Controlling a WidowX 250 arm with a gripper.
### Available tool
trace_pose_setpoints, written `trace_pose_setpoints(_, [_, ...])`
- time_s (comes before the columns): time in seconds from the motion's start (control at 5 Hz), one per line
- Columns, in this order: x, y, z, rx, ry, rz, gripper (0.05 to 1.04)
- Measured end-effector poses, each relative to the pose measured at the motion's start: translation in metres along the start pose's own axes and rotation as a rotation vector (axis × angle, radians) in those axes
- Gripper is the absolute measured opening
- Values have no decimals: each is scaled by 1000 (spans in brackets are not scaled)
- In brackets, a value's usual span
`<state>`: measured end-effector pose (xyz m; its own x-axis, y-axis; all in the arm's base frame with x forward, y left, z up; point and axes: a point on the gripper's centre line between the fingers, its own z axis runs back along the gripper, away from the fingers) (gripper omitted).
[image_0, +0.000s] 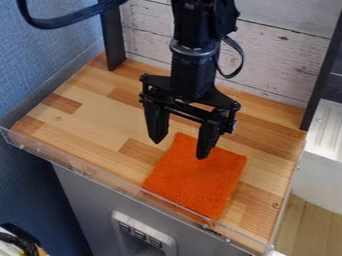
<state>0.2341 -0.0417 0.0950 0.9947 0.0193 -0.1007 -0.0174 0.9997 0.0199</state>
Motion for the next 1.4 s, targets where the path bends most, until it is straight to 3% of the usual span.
trace_pose_setpoints(0.2, [0, -16, 4, -1, -7, -15, 990])
trace_pose_setpoints(0.8, [14, -58, 19, -17, -113, -64, 991])
trace_pose_setpoints(1.2, [24, -64, 26, -17, -141, -86, 991])
trace_pose_setpoints(1.4, [26, -65, 24, -11, -130, -91, 991])
